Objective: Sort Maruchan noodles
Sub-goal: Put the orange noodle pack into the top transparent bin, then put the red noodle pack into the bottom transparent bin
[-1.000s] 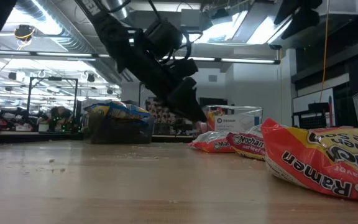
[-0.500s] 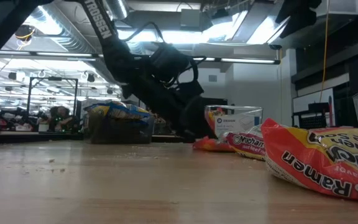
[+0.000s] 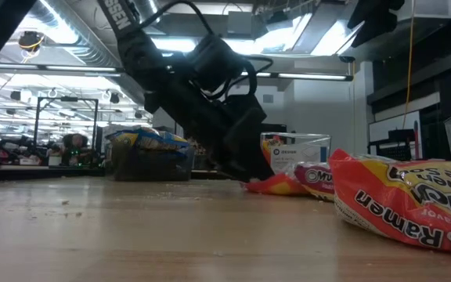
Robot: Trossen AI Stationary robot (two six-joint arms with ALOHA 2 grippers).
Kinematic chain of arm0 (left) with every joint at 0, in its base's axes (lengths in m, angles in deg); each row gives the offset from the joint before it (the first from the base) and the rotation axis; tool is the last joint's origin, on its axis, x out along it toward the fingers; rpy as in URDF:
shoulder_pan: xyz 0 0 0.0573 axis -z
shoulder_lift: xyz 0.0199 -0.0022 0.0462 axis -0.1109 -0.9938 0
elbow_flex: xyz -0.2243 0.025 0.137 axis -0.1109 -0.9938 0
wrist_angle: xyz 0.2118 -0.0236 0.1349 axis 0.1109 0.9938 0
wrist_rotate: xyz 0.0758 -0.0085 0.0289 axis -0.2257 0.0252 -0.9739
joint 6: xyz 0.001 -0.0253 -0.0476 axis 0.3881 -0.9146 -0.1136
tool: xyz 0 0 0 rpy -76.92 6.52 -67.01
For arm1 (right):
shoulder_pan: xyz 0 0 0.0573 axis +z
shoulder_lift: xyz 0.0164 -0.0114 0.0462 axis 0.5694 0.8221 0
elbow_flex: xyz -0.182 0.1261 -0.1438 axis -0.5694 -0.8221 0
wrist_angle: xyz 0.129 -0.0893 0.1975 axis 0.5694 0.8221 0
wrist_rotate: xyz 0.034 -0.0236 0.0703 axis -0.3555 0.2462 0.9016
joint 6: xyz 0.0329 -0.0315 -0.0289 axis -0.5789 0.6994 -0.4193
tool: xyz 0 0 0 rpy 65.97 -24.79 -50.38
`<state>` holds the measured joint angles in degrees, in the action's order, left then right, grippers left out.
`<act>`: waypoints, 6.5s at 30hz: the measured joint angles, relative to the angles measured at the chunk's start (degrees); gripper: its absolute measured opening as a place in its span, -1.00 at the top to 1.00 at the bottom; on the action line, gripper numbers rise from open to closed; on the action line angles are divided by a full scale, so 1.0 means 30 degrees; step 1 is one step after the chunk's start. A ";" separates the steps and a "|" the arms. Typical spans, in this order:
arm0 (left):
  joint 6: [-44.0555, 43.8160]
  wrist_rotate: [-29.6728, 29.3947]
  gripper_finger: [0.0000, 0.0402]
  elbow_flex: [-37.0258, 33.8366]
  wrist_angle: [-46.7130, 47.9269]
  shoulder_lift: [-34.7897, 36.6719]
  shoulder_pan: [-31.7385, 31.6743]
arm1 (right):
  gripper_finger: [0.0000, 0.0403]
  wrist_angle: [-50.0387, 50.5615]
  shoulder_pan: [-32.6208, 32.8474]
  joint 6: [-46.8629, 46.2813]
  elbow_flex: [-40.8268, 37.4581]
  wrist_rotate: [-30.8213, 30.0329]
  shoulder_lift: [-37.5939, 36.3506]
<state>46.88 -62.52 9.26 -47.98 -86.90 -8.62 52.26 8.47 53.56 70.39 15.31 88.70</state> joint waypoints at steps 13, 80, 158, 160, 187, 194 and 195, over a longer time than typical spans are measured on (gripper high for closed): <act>-0.4922 -0.0571 0.75 -0.0157 0.0193 0.0829 0.0703 | -0.72 -0.0015 -0.0007 0.0012 0.0000 -0.0007 0.0000; -0.2645 -0.4130 0.92 0.5381 -0.1821 0.4355 -0.5528 | -0.72 -0.2317 -0.0015 0.0599 -0.0011 -0.1188 -0.0299; -0.2638 0.2564 0.43 0.8786 1.3134 1.2597 0.3944 | -0.72 -1.0725 1.0212 -0.3646 -0.7686 -0.3623 0.8554; -0.2589 0.2522 0.43 0.8786 1.3192 1.2582 0.4180 | -0.72 -1.0819 1.0470 -0.4254 -0.7686 -0.3628 0.9231; -0.2057 0.2493 0.43 0.8786 1.5869 1.2560 0.4506 | -0.72 -1.2740 1.3464 -0.7042 -0.7686 -0.3389 1.2182; -0.1332 -0.0395 0.43 0.8786 1.6586 1.2553 0.4932 | -0.72 -1.1032 1.3406 -0.7375 -0.5969 -0.4248 1.1137; -0.0899 -0.1312 0.43 0.8786 1.6878 1.2553 0.5117 | -0.72 -1.0115 1.3409 -0.7131 -0.5357 -0.4545 1.0808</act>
<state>44.18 -66.46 35.62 2.65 -49.24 6.73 21.92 48.69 32.16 54.32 1.67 121.13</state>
